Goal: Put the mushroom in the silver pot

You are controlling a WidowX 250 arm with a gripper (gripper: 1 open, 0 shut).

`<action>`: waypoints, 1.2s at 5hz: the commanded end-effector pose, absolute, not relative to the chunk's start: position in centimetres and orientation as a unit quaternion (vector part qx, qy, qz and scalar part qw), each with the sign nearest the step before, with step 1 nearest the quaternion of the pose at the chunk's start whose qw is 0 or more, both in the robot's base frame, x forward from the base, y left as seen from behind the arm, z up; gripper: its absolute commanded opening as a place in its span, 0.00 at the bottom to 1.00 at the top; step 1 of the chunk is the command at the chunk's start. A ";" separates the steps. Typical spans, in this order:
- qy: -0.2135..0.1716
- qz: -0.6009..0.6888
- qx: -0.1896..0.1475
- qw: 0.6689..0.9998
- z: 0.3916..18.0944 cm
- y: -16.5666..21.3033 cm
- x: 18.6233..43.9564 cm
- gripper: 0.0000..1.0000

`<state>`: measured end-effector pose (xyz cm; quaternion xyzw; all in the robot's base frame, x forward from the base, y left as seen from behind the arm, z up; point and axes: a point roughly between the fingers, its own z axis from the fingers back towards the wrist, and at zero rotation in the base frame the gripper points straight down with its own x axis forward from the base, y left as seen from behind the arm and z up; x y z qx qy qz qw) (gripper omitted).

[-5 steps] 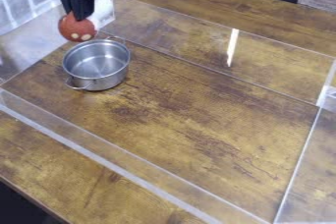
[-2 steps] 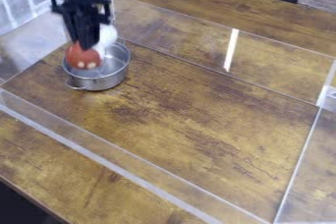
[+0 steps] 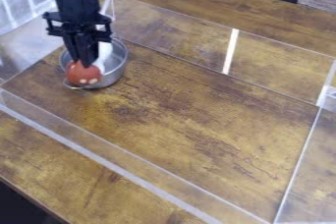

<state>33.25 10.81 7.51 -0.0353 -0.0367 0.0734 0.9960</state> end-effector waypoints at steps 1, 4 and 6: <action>-0.051 0.097 -0.033 0.993 8.7 12.4 33.4 1.00; -0.050 0.088 -0.047 0.994 8.4 16.4 36.2 1.00; -0.048 0.108 -0.054 0.991 8.6 13.9 37.9 1.00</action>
